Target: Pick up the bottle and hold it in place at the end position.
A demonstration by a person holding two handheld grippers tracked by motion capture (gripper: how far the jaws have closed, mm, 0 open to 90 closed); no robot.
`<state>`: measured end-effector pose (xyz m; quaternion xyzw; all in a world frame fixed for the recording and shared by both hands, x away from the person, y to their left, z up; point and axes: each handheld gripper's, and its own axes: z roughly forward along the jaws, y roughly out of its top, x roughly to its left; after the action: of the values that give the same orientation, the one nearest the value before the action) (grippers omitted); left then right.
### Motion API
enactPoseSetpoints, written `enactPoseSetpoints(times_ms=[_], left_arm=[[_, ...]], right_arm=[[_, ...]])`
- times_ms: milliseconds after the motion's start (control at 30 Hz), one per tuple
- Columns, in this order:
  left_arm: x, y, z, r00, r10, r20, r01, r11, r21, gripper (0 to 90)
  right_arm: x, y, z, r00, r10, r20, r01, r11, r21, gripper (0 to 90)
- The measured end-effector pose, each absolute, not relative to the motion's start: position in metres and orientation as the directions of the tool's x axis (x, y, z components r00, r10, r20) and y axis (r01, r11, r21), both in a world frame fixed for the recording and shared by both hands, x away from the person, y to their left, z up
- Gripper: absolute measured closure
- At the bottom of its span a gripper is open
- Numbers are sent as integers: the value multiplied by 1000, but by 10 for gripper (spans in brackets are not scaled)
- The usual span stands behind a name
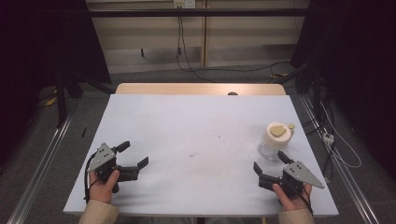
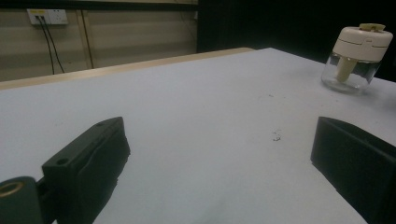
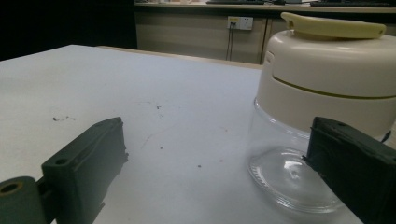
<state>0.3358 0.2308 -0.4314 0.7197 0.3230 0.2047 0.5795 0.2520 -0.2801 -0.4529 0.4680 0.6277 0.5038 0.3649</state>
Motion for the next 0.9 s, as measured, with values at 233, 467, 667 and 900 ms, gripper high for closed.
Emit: enactPoseSetpoints(times_ms=[233, 467, 667, 900], left_arm=[[335, 233, -431, 705, 705, -80, 226, -116, 967, 36], [335, 234, -431, 706, 700, -111, 236, -85, 968, 35], [336, 232, -432, 712, 693, -110, 236, -88, 968, 36], [335, 230, -431, 719, 687, -109, 235, -92, 968, 35]], right_arm=[[255, -285, -453, -274, 962, 9, 224, 55, 973, 42], [257, -289, -450, -243, 970, -8, 216, 62, 974, 46], [261, -295, -449, -220, 975, -28, 223, 78, 972, 56], [263, -304, -447, -174, 985, -7, 224, 46, 973, 66]])
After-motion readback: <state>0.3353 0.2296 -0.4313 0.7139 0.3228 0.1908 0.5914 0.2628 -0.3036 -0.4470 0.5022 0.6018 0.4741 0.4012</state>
